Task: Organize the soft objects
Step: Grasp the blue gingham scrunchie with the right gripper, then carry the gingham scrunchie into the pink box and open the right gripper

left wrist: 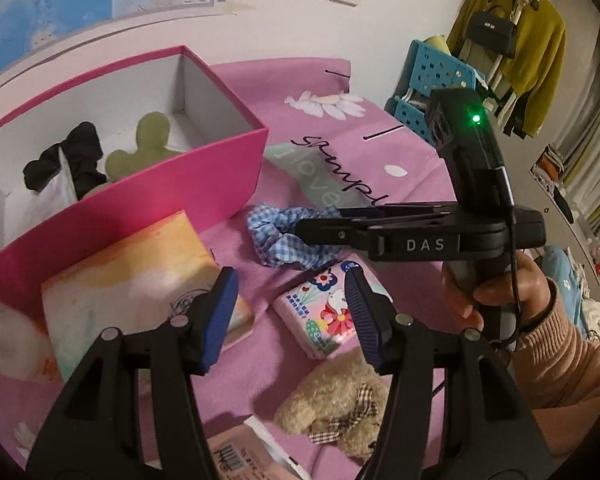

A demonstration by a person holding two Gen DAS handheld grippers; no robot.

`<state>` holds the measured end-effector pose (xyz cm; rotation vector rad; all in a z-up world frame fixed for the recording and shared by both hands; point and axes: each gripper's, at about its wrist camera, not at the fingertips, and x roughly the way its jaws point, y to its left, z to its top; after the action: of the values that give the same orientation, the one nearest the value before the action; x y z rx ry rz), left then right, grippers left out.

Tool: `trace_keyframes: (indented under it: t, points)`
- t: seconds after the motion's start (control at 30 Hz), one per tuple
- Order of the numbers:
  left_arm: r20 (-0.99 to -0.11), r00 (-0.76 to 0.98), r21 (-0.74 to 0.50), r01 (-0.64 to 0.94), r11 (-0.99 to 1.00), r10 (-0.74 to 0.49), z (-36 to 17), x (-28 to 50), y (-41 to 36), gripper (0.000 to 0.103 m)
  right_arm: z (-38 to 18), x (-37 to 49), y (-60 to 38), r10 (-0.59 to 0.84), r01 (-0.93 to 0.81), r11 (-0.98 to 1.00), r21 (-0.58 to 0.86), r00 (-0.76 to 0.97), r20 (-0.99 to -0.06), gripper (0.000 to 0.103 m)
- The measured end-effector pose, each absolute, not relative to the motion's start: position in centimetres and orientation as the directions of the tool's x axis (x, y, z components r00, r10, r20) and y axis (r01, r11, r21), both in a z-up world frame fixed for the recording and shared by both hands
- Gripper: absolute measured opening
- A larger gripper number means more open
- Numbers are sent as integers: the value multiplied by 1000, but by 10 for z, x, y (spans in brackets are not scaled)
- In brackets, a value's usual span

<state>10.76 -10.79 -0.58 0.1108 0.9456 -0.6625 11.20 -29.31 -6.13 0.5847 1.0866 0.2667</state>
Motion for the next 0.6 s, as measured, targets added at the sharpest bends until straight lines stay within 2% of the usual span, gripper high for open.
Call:
trace_keyframes:
  t: [0.03,0.07,0.27,0.43,0.6]
  points:
    - [-783,403,-190,571,798,-475,-7,108,-109,57,-62,112,-292,484,69,818,571,452,-749,18]
    - [-785,400,-190,572,798,-473,-8,111,-110,57,-62,110,-291,485,66,818,571,455,-747,11]
    - [-788,379,-213,571,793,-485,-9,117,-111,57,-44,102,-291,500,17,809,587,505,-704,8]
    - [-781,369,-235,575,784,-504,-8,116,-107,57,-9,95,-289,526,-47,789,613,568,-633,8]
    - [-735,330,-346,568,747,-592,3,119,-97,56,26,97,-282,544,-132,785,605,612,-574,8]
